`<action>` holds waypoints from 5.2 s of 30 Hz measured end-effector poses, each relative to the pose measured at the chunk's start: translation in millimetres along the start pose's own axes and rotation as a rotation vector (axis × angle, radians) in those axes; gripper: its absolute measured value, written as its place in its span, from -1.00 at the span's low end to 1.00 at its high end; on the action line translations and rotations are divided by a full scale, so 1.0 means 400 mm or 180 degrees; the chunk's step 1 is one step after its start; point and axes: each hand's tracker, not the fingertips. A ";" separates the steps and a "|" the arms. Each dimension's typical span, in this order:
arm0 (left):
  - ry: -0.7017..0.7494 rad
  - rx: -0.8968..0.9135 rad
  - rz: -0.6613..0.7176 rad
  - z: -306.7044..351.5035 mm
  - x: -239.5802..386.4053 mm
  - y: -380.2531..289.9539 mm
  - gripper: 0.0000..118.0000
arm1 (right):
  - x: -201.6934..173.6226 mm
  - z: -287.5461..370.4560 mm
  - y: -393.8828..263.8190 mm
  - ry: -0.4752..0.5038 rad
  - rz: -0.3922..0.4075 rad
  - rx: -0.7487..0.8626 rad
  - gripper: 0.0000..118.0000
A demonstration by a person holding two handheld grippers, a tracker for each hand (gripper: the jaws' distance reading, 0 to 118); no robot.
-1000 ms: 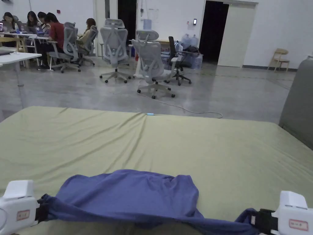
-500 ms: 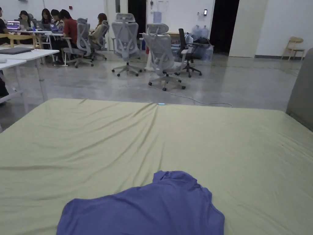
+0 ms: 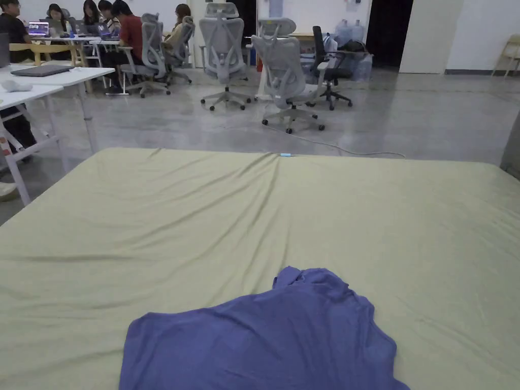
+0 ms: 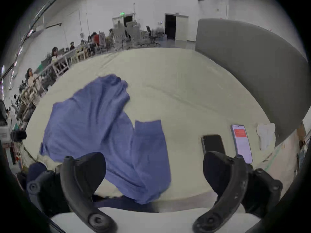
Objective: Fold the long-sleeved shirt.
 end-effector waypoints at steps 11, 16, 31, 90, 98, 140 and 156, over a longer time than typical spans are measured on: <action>0.0028 0.0171 0.0723 -0.207 -0.065 0.196 0.76 | -0.218 -0.025 0.040 0.0746 0.0165 0.0267 -0.94; 0.0752 0.0240 0.0751 -0.506 -0.133 0.365 0.89 | -0.238 -0.067 0.067 0.0805 0.0157 0.0157 -0.94; 0.0089 -0.0044 -0.0082 -0.589 -0.019 0.365 -1.00 | -0.327 -0.559 0.494 0.0732 0.0571 -0.0108 0.98; -0.0698 0.2586 0.0901 0.325 0.185 1.250 -1.00 | -0.185 0.507 1.375 -0.0136 0.0434 0.2635 -0.83; -0.0392 0.2633 0.0523 0.248 0.204 1.524 -1.00 | -0.210 0.461 1.647 -0.0416 0.0431 0.2645 -0.83; -0.0294 -0.0060 -0.0170 -0.218 -0.016 0.203 -1.00 | -0.046 -0.258 0.177 0.0240 0.0608 -0.0267 -0.83; 0.0015 -0.0606 -0.0333 -0.145 -0.025 -0.052 1.00 | -0.058 -0.155 -0.085 -0.0153 0.0827 -0.0770 0.96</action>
